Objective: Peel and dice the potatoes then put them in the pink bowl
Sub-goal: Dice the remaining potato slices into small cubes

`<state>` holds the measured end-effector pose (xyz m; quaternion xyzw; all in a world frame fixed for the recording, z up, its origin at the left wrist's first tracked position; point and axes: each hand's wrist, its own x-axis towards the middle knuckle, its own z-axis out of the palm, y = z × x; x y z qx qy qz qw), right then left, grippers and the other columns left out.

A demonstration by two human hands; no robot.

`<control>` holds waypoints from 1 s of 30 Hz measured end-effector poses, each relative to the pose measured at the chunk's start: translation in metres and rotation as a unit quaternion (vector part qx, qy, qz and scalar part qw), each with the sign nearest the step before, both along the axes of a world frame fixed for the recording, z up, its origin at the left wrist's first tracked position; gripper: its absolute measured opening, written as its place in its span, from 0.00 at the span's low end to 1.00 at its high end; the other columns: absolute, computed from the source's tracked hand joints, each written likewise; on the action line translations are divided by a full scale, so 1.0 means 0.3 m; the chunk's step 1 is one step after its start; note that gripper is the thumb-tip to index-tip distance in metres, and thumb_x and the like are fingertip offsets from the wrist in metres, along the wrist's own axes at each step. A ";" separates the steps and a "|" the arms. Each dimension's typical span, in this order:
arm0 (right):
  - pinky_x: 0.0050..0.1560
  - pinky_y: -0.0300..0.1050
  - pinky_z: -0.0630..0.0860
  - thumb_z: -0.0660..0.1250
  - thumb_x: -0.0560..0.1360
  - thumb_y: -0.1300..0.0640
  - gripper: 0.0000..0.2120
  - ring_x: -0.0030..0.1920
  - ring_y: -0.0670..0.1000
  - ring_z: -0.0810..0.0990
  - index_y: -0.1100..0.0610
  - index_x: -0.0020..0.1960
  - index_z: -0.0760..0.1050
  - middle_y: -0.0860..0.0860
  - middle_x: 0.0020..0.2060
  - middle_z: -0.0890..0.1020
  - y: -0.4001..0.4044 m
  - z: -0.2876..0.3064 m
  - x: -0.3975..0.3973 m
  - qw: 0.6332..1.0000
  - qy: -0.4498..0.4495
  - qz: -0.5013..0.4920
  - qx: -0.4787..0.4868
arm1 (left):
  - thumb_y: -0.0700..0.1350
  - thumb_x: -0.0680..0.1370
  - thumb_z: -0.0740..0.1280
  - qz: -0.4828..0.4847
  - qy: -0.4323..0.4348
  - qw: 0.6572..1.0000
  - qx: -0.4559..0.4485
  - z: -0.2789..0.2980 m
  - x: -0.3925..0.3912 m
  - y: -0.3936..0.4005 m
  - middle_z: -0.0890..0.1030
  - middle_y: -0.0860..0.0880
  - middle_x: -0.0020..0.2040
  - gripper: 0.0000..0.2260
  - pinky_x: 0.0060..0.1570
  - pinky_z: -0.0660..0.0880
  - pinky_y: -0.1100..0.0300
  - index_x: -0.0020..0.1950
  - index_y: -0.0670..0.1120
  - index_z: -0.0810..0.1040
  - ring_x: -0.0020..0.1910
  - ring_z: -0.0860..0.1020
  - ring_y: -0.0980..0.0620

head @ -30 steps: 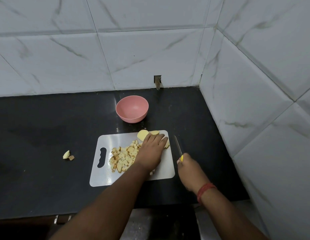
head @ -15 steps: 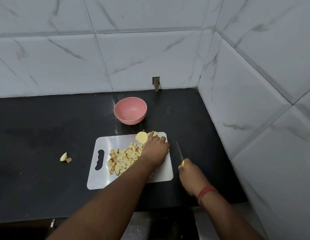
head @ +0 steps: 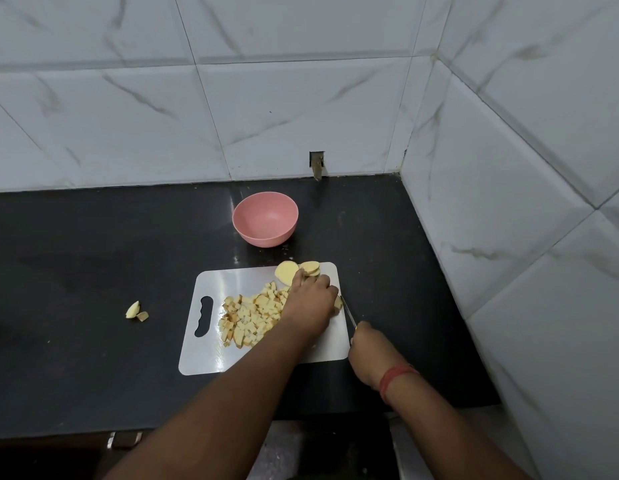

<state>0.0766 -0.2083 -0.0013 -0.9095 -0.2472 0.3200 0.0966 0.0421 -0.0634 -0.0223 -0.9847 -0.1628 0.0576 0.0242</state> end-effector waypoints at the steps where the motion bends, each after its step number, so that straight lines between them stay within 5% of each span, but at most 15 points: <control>1: 0.48 0.45 0.73 0.55 0.79 0.64 0.13 0.55 0.58 0.79 0.64 0.63 0.66 0.60 0.57 0.78 0.002 -0.001 -0.002 1.000 -0.002 0.005 -0.003 | 0.51 0.82 0.64 0.000 -0.002 1.000 -0.001 0.000 -0.002 0.001 0.76 0.46 0.64 0.16 0.77 0.52 0.41 0.69 0.49 0.76 0.65 0.74 0.45; 12: 0.52 0.46 0.74 0.55 0.78 0.65 0.20 0.58 0.58 0.79 0.65 0.70 0.61 0.60 0.59 0.77 0.009 -0.005 0.000 1.000 -0.017 0.005 0.002 | 0.54 0.82 0.63 -0.010 -0.018 1.000 0.000 -0.007 -0.007 0.007 0.76 0.47 0.61 0.16 0.76 0.55 0.45 0.67 0.49 0.77 0.63 0.74 0.45; 30: 0.43 0.44 0.69 0.54 0.79 0.63 0.10 0.53 0.59 0.80 0.61 0.59 0.66 0.60 0.55 0.79 0.024 0.009 0.015 0.999 -0.025 0.015 0.044 | 0.53 0.80 0.61 -0.003 -0.066 0.997 -0.046 -0.022 -0.054 0.002 0.76 0.49 0.62 0.19 0.77 0.52 0.47 0.68 0.48 0.76 0.64 0.72 0.47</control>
